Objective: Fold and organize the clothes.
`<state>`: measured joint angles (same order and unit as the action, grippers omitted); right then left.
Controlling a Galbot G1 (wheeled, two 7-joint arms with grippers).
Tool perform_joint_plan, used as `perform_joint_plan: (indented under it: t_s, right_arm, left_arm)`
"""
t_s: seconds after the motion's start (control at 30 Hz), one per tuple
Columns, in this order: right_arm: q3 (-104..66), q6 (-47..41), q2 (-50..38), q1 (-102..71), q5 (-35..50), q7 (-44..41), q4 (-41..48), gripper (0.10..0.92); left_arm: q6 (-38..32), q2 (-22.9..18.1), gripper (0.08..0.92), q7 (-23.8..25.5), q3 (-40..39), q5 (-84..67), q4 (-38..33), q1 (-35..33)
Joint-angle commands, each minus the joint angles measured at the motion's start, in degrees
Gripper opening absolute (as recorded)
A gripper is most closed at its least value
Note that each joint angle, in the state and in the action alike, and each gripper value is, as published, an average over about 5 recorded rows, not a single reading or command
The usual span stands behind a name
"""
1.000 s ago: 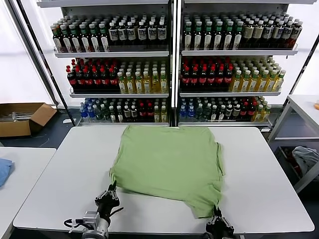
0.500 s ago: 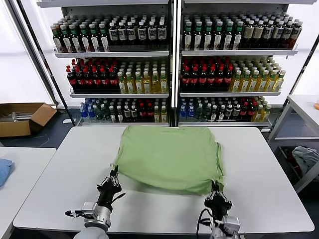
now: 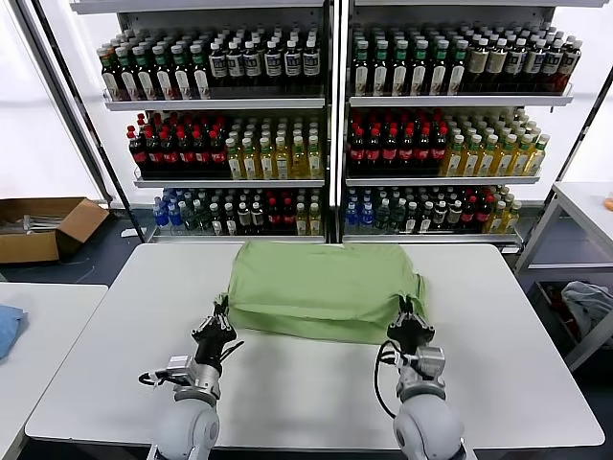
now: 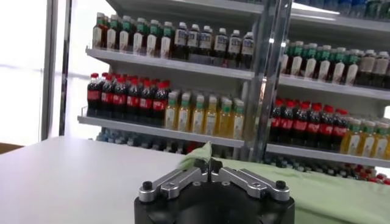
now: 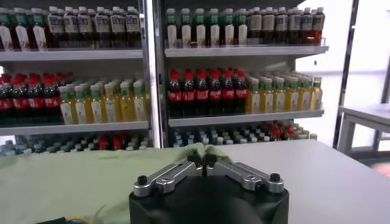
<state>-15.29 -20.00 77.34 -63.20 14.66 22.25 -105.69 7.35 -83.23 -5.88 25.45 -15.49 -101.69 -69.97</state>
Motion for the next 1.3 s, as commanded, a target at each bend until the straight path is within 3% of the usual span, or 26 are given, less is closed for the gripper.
perform_joint_plan:
  t_s: [0.03,0.13,0.27,0.53,0.9,1.1,1.3]
  right_arm:
    - [0.76,-1.92,-0.85,7.21,2.38,-0.56,7.47,0.113]
    - [1.07,-4.43,-0.81,7.43,2.8,-1.33,8.33,0.149]
    - [1.11,-6.62,0.12,7.09,4.9,-1.59,8.7,0.257]
    - [0.51,-1.29,5.89,8.11,18.71,4.87,7.24,0.49]
    - [0.28,-0.13,5.88,0.5,13.72,9.55,-0.68,0.793]
    - [-2.78,-1.21,4.27,-8.48,9.69,10.24,-7.1,0.822]
    - [-3.99,-3.32,2.05,-11.28,8.11,10.82,-9.43,0.823]
  left_arm:
    - [2.35,0.09,0.084,0.42,-0.11,-1.39,5.82,3.8]
    - [4.52,-0.01,0.084,0.52,-0.09,-1.25,6.22,4.05]
    - [6.23,-0.15,0.11,0.31,-0.21,-0.76,4.69,3.72]
    - [7.41,0.0,0.329,-1.34,0.11,-0.31,-0.92,1.11]
    - [8.4,0.28,0.65,-1.9,0.52,2.42,-5.71,-3.74]
    - [9.84,0.77,0.799,-2.03,0.96,5.6,-6.6,-5.48]
    - [11.34,1.07,0.822,-2.48,1.22,6.03,-6.08,-4.7]
